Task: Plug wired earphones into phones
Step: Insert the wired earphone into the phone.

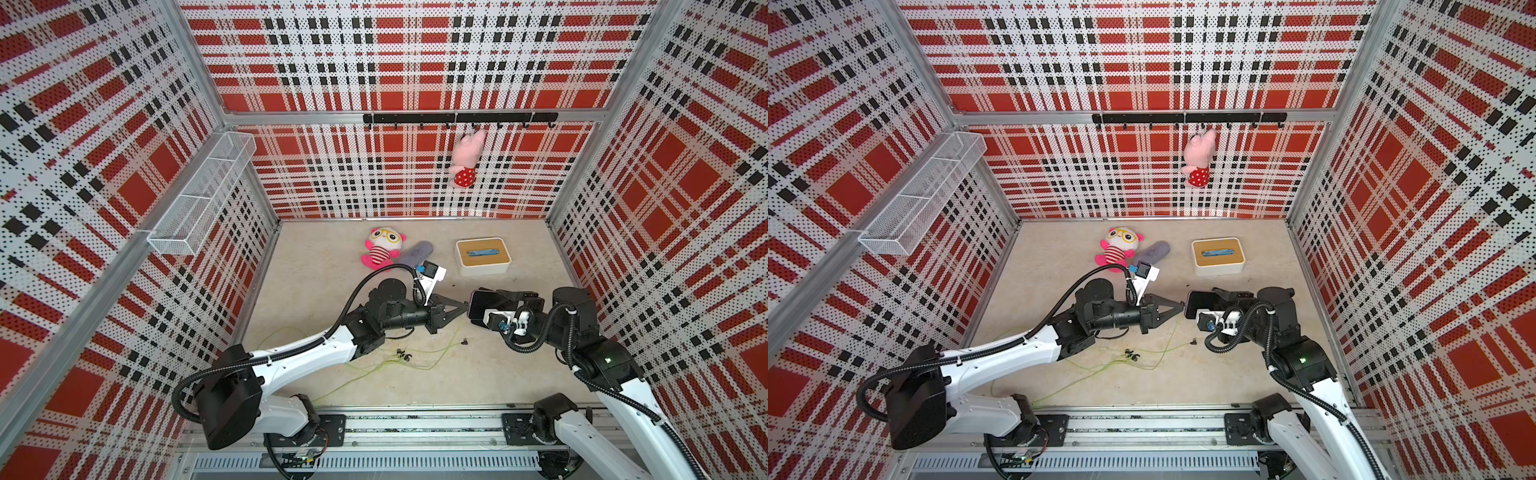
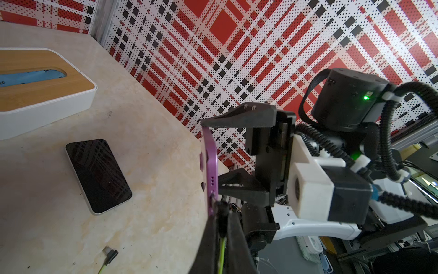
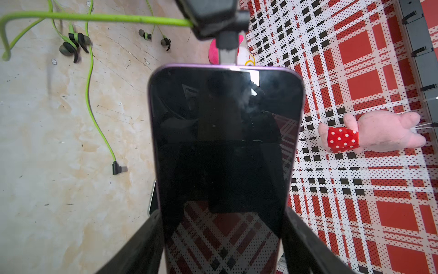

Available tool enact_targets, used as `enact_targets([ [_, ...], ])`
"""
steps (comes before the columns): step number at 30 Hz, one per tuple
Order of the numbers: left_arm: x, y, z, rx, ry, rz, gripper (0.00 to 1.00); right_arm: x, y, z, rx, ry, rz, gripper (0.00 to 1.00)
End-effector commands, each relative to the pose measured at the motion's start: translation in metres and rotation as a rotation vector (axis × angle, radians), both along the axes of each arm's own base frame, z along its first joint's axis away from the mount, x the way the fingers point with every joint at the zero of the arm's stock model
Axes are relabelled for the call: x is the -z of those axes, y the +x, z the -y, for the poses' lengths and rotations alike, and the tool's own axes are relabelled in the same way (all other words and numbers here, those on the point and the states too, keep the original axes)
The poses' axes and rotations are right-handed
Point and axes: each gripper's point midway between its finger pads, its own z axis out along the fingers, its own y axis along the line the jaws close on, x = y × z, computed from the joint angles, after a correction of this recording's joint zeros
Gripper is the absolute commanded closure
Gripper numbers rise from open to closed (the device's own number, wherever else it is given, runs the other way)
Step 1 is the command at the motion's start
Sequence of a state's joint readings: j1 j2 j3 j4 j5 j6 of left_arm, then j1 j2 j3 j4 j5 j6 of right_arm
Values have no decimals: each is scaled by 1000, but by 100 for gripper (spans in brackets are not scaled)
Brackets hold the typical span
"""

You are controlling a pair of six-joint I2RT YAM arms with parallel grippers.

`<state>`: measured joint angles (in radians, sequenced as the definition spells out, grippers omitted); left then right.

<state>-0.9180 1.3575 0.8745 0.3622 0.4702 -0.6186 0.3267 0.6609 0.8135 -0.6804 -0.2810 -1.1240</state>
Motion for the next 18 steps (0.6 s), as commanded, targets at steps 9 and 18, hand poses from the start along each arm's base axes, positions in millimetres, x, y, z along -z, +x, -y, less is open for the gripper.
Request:
enact_targets([
  [9,5,-5,8,82,-9,-34,100,-49,-22,-24,-174,110,189,38],
  [18,-11,-19,-3,162,-61,-32,100,-70,-29,-27,-193,184,250,38],
])
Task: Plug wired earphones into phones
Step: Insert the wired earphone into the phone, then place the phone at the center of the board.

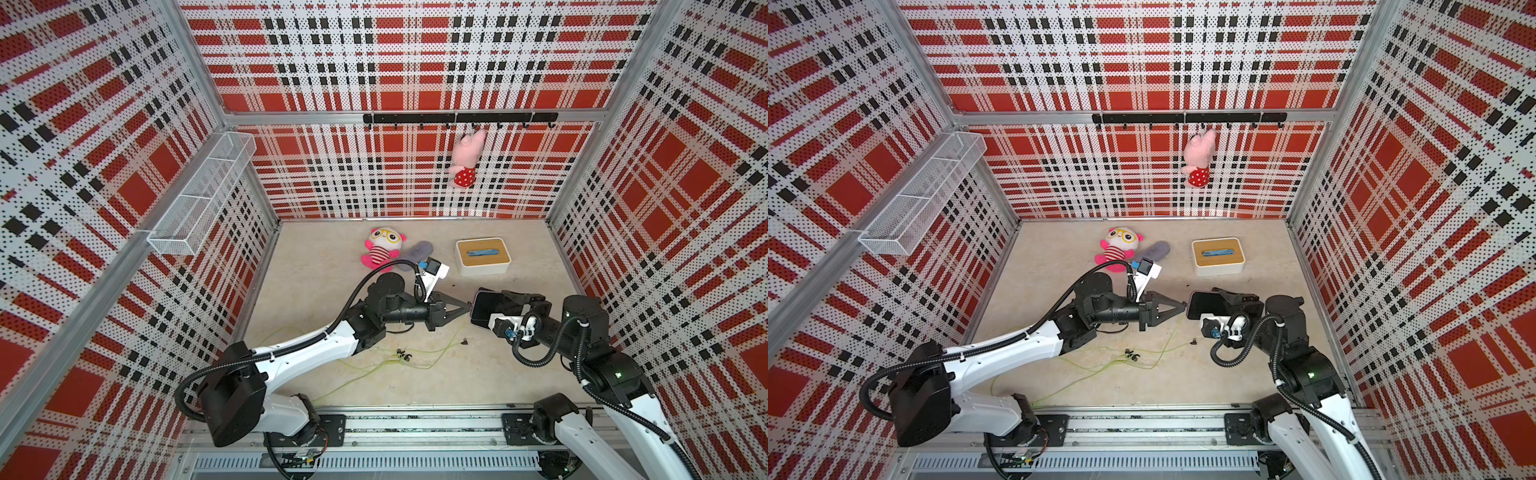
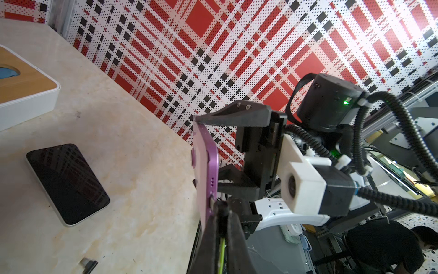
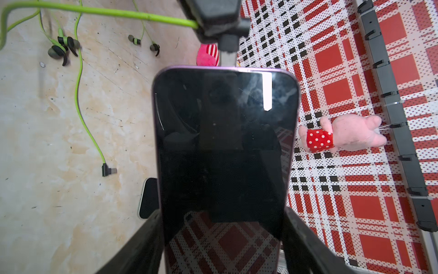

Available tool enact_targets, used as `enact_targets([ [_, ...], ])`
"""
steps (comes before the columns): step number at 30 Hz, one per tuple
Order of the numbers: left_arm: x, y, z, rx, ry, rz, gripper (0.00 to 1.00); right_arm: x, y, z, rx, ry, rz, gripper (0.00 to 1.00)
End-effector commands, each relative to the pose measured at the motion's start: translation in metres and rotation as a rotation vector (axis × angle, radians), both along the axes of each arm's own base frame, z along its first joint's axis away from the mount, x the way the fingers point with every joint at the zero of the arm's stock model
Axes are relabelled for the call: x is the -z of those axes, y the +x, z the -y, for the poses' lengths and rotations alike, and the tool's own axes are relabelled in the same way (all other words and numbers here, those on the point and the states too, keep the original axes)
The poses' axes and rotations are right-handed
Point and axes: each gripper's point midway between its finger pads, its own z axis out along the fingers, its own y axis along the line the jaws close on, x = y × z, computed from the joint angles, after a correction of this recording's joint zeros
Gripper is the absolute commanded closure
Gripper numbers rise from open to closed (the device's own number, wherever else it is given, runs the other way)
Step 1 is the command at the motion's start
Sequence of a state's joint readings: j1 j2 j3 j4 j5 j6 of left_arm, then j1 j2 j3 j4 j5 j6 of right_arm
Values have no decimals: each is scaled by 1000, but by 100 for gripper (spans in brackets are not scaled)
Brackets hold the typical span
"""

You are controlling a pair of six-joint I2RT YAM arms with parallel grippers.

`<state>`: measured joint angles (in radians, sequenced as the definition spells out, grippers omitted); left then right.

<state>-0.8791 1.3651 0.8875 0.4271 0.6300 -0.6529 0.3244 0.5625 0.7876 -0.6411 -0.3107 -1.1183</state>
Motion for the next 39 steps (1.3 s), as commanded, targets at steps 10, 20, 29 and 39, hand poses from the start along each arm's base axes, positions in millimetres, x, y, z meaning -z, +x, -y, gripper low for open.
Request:
enact_targets([
  [10,-1,-13,-8,49,-10,-27,100,-70,-27,-33,-222,193,181,39],
  [20,22,4,0,-46,98,-26,75,-68,-23,-29,-188,172,151,38],
  [29,18,20,-30,-147,150,59,37,17,-21,-12,-112,-30,-100,40],
  [39,35,76,-96,-457,244,157,14,114,-6,6,-15,-123,-390,40],
])
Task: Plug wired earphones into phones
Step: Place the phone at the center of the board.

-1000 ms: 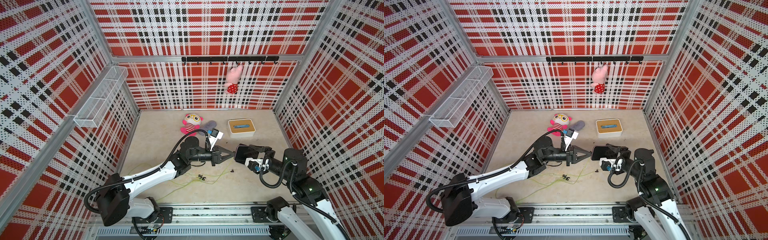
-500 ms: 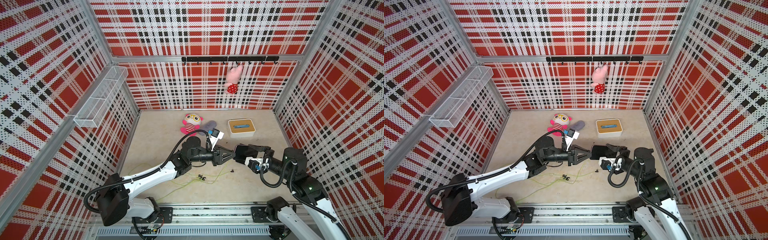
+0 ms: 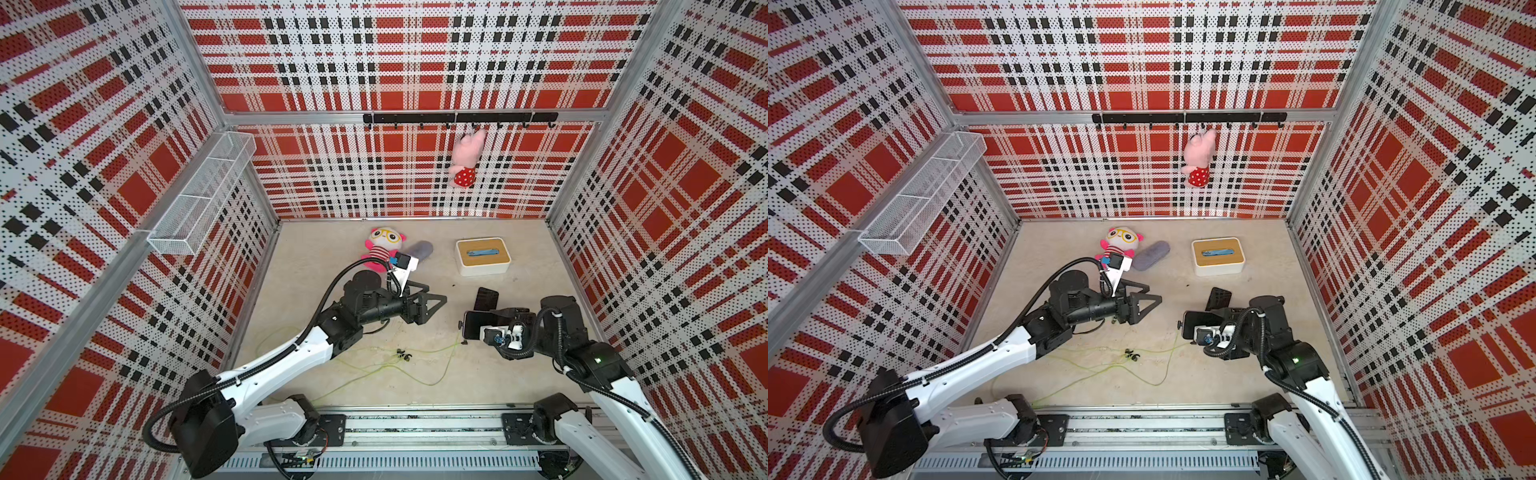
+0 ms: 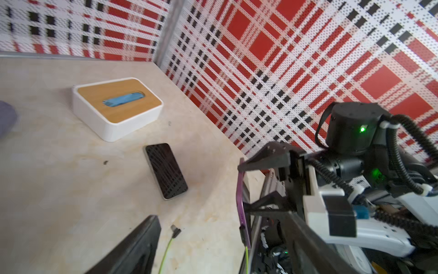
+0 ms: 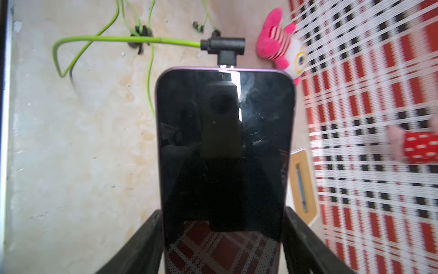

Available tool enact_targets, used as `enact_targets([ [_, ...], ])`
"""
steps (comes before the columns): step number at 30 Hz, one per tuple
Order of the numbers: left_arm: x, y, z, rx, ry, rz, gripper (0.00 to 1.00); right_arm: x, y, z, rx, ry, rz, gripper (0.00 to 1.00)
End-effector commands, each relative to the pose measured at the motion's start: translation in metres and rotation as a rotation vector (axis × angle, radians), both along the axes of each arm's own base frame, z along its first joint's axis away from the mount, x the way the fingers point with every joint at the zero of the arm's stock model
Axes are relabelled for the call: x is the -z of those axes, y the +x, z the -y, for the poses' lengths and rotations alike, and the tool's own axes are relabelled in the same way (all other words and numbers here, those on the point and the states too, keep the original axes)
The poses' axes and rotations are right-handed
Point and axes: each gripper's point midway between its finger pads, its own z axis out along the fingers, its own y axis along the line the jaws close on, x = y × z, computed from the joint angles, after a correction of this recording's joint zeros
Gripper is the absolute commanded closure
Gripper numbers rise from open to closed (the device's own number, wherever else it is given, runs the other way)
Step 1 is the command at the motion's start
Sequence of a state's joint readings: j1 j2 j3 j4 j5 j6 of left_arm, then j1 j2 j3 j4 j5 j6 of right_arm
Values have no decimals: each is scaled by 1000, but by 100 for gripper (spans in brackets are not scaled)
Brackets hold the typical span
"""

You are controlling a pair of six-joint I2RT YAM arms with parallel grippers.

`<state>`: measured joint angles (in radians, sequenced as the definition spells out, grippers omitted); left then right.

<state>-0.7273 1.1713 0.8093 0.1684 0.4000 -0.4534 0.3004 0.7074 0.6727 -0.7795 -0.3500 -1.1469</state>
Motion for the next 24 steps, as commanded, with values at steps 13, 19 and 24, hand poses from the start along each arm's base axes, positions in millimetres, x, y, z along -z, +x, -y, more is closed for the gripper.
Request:
enact_targets([
  [13,63,44,-41,-102,306,140,30,111,-12,45,78,-134,-329,40],
  [19,84,47,-39,-70,375,150,33,132,-17,61,115,-191,-390,39],
  [24,96,51,-33,-35,415,145,37,148,-18,73,133,-240,-447,38],
])
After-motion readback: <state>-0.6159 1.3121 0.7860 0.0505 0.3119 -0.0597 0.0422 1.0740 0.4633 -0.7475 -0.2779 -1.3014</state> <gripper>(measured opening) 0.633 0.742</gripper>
